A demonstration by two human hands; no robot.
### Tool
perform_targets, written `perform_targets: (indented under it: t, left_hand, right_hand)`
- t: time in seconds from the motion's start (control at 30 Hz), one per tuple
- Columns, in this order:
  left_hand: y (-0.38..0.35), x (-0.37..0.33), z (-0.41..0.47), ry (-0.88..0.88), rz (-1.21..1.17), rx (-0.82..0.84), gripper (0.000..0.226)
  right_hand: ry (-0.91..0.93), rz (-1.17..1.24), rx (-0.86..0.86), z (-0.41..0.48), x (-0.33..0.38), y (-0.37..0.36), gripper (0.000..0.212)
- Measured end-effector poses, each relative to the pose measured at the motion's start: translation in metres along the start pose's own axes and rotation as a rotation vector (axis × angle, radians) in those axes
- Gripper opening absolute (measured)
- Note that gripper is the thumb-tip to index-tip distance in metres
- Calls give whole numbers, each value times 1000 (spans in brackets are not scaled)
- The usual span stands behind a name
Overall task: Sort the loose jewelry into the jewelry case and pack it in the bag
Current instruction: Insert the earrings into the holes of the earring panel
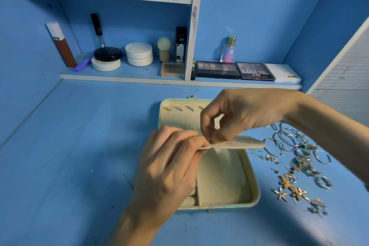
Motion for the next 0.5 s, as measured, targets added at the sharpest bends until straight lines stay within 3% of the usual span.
perform_targets:
  t: [0.33, 0.5]
  left_hand:
    - [1, 0, -2, -7, -4, -21, 10]
    - [-2, 5, 2, 23, -26, -17, 14]
  right_hand:
    - [24, 68, -26, -2, -5, -2, 15]
    - [67, 34, -166, -9, -6, 8, 8]
Point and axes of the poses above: each hand's wrist, its own z-axis towards the middle knuckle, its own y-axis out of the back of the hand, x = y × z, the point moved 6 cm from there along z, towards the middle knuckle, and after that the axes turned 5 degrees about -x, right-handed, at the moved point
